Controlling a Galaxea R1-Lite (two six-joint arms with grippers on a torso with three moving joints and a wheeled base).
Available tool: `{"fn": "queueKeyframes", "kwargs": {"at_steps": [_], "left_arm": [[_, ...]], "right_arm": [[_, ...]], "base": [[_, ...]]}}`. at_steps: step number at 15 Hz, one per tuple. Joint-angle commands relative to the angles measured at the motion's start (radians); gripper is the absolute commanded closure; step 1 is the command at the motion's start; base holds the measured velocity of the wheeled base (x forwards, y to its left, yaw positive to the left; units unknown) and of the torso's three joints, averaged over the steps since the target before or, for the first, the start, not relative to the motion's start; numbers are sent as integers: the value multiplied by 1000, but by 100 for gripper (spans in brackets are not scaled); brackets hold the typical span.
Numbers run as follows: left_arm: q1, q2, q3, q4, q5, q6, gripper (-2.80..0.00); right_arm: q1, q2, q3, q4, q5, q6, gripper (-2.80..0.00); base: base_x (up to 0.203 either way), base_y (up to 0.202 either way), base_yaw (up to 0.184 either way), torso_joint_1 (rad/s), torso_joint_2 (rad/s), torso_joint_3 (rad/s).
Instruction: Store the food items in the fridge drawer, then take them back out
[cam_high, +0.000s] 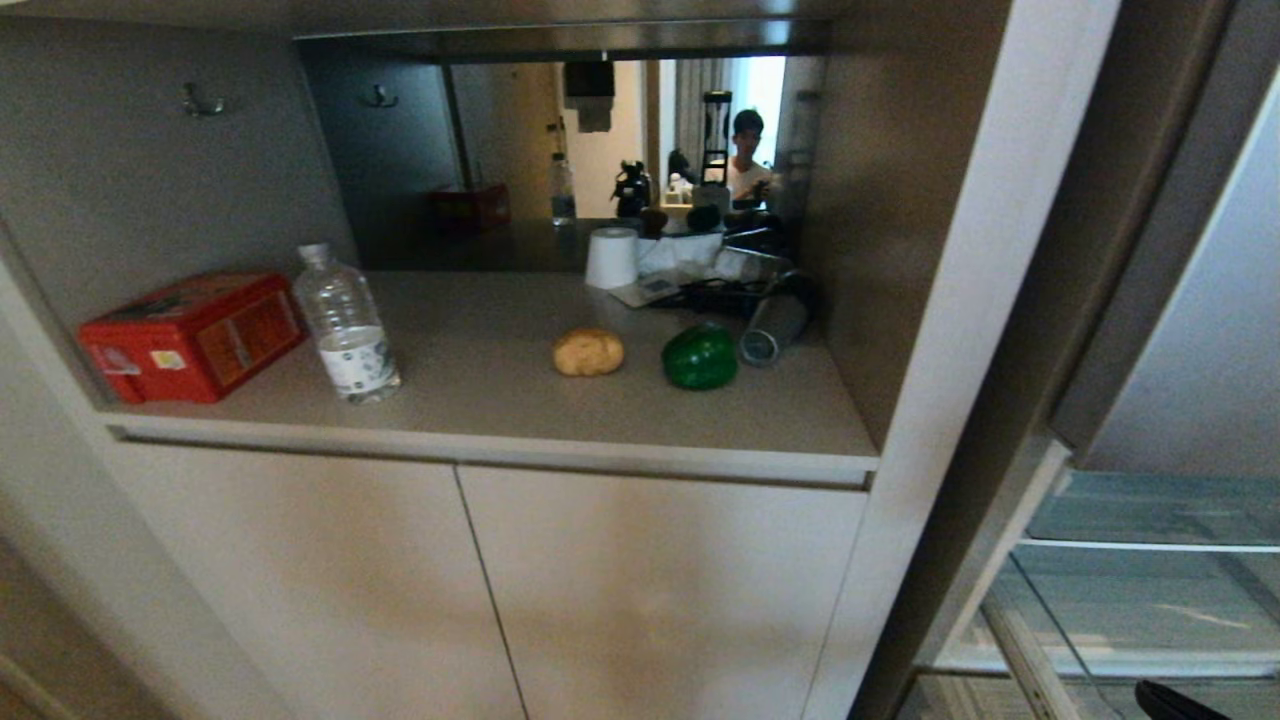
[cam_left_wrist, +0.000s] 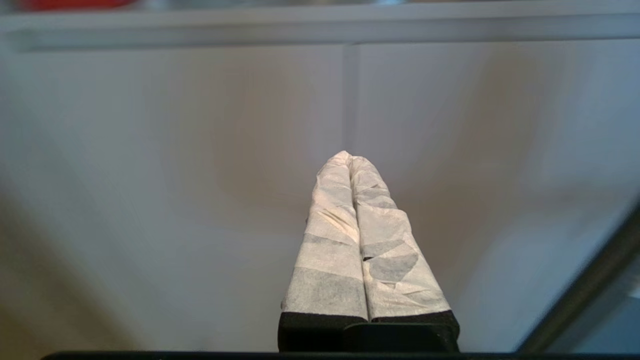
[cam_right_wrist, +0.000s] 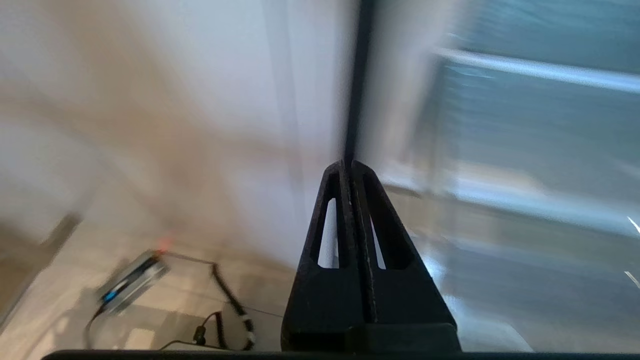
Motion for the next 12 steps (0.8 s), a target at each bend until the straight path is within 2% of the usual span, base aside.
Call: {"fn": "queueKeyframes", "kwargs": {"at_steps": [1, 9, 12], "left_arm": [[0, 0, 11, 0, 0, 0, 0], [0, 1, 11, 0, 0, 0, 0], [0, 1, 11, 0, 0, 0, 0]], "right_arm": [[-5, 1, 0, -4, -3, 2, 0], [-46, 36, 0, 23, -3, 19, 0], [-95, 148, 0, 15, -3, 84, 0]], "base": [[3, 9, -175, -2, 3, 2], [0, 9, -174, 3, 2, 1], [-1, 6, -175, 2, 4, 1]]}}
